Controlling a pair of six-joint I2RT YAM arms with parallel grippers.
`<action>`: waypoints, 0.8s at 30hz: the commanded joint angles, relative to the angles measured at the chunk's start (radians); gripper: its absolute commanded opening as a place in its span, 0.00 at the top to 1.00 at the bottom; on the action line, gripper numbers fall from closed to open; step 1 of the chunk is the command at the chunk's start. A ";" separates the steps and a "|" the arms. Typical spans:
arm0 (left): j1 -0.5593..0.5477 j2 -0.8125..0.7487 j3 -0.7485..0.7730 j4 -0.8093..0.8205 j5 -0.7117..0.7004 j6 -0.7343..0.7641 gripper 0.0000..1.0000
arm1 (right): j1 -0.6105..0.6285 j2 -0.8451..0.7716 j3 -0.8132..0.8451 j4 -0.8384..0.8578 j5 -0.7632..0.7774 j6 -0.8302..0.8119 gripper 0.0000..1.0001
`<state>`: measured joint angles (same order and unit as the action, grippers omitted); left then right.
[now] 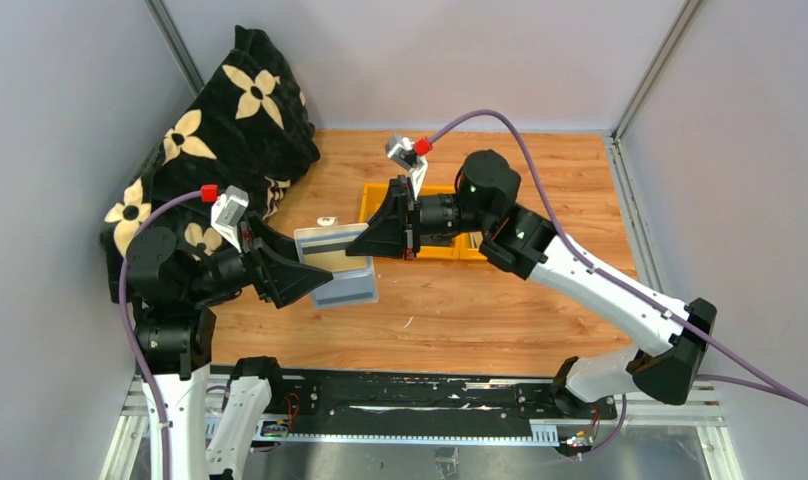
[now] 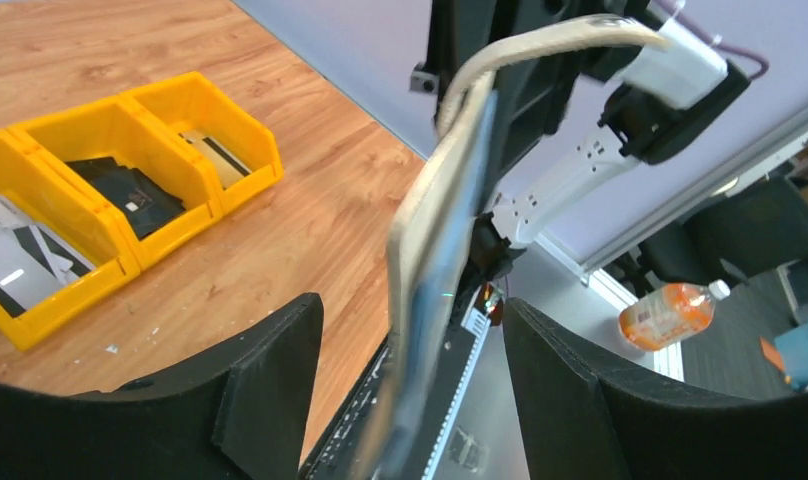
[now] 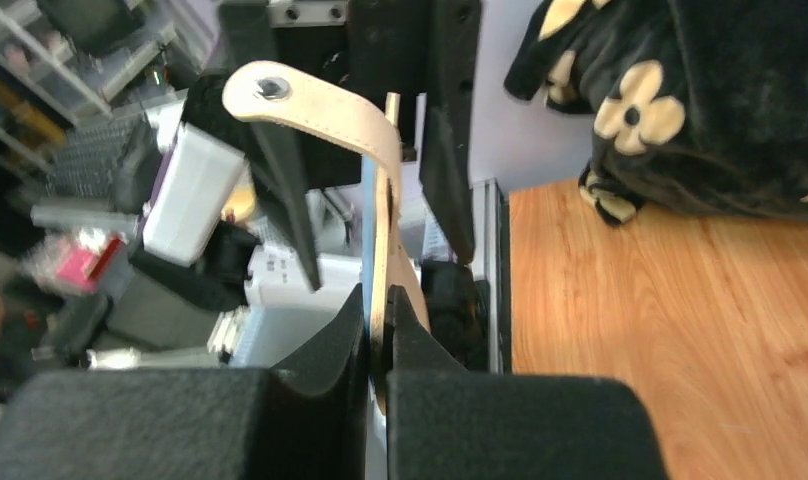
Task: Take the credit cards out of the card holder
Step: Remove the credit card from the card holder.
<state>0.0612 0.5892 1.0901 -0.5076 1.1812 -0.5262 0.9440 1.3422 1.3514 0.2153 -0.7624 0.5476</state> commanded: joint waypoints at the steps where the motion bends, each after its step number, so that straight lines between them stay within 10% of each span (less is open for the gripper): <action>1: -0.002 0.010 0.011 -0.066 0.094 0.093 0.30 | 0.002 0.071 0.188 -0.546 -0.166 -0.273 1.00; 12: -0.001 -0.003 -0.053 -0.063 0.182 0.126 0.53 | 0.043 0.215 0.442 -0.816 -0.197 -0.402 1.00; 20: -0.003 -0.006 -0.068 -0.061 0.163 0.149 0.48 | 0.061 0.309 0.620 -0.946 -0.210 -0.454 1.00; 24: -0.003 0.002 -0.062 -0.062 0.151 0.149 0.69 | 0.065 0.324 0.646 -0.958 -0.214 -0.463 1.00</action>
<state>0.0612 0.5903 1.0107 -0.5724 1.3285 -0.3946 0.9936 1.6512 1.9480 -0.6876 -0.9428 0.1123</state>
